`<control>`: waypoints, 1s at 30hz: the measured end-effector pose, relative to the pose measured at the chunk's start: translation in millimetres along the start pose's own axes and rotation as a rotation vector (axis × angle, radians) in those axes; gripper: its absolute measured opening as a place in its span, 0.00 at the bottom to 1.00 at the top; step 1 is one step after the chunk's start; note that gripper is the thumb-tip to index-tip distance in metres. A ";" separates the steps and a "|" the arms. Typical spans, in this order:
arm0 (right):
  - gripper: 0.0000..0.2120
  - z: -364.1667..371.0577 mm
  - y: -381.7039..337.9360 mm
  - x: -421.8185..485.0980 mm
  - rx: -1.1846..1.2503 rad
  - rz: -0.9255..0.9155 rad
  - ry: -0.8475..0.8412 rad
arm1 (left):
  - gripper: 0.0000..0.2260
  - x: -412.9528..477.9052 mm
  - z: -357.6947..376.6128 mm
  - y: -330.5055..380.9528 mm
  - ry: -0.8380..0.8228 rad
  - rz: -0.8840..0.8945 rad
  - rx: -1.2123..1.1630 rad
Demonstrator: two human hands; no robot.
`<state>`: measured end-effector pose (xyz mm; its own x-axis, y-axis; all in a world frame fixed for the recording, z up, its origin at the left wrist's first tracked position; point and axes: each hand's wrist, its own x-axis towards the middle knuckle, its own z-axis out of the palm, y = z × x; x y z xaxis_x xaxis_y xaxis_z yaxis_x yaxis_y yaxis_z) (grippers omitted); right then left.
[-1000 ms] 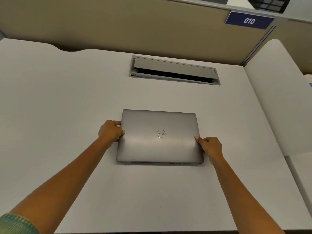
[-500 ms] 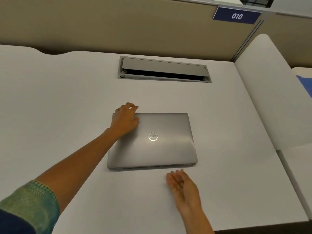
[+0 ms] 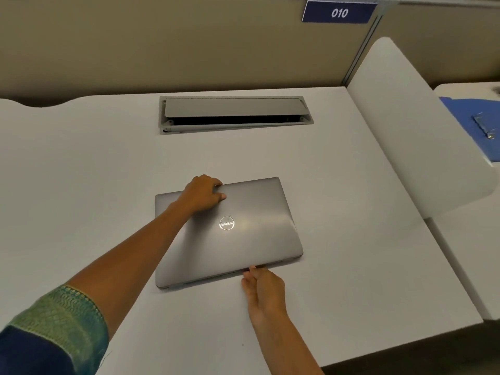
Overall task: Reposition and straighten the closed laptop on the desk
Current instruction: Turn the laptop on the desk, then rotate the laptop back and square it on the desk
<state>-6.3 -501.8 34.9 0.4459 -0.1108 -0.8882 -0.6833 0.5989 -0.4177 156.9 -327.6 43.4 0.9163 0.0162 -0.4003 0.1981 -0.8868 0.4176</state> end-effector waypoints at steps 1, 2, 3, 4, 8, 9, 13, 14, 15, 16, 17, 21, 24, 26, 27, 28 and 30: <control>0.06 0.6 -1.8 0.6 -0.019 -0.015 0.001 | 0.22 -0.9 -1.2 -0.7 0.001 -0.018 -0.011; 0.07 1.2 -4.2 1.6 -0.033 -0.034 -0.001 | 0.22 -2.4 -2.4 -2.3 0.005 -0.039 -0.029; 0.08 0.9 -7.2 3.4 -0.046 -0.059 -0.007 | 0.22 -4.6 -3.6 -4.9 0.008 -0.065 -0.050; 0.08 0.6 -10.7 6.3 -0.063 -0.087 -0.015 | 0.22 -8.0 -4.6 -8.1 0.010 -0.093 -0.072; 0.12 1.9 -36.2 20.7 -0.167 -0.183 -0.059 | 0.23 -29.5 -4.6 -24.8 0.019 -0.242 -0.248; 0.12 3.6 -45.4 24.4 -0.205 -0.198 -0.066 | 0.23 -36.0 -2.8 -29.0 0.027 -0.275 -0.308; 0.07 19.7 -84.4 33.9 -0.421 -0.233 -0.076 | 0.26 -60.3 6.7 -41.6 0.060 -0.391 -0.498; 0.07 25.1 -92.6 35.2 -0.468 -0.236 -0.086 | 0.26 -66.1 9.3 -44.2 0.064 -0.417 -0.548; 0.07 30.6 -100.0 35.9 -0.514 -0.238 -0.100 | 0.27 -71.5 11.6 -46.4 0.068 -0.440 -0.605; 0.06 35.8 -106.6 35.9 -0.560 -0.240 -0.117 | 0.27 -76.9 14.0 -48.6 0.072 -0.462 -0.666; 0.06 40.4 -113.1 36.5 -0.605 -0.243 -0.135 | 0.27 -82.4 16.1 -50.0 0.074 -0.478 -0.721; 0.04 58.0 -132.3 46.3 -0.802 -0.270 -0.168 | 0.25 -104.0 25.1 -52.4 0.062 -0.522 -0.904; 0.05 68.3 -138.5 53.2 -0.911 -0.284 -0.162 | 0.26 -114.7 34.3 -53.3 0.039 -0.553 -1.010; 0.06 72.9 -141.5 55.9 -0.964 -0.291 -0.157 | 0.27 -118.1 39.1 -53.0 0.038 -0.565 -1.056; 0.06 74.6 -142.9 57.0 -0.980 -0.290 -0.159 | 0.26 -118.8 41.4 -53.0 0.037 -0.565 -1.068; 0.06 76.0 -144.1 58.4 -0.995 -0.287 -0.161 | 0.26 -119.8 42.9 -52.4 0.035 -0.565 -1.078; 0.06 77.4 -146.1 62.2 -1.023 -0.289 -0.156 | 0.26 -121.0 45.3 -51.0 0.030 -0.558 -1.093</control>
<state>166.0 -534.7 55.5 0.6875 0.0043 -0.7261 -0.6675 -0.3901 -0.6343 20.2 -305.2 33.6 0.6169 0.2932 -0.7303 0.7402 0.0990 0.6650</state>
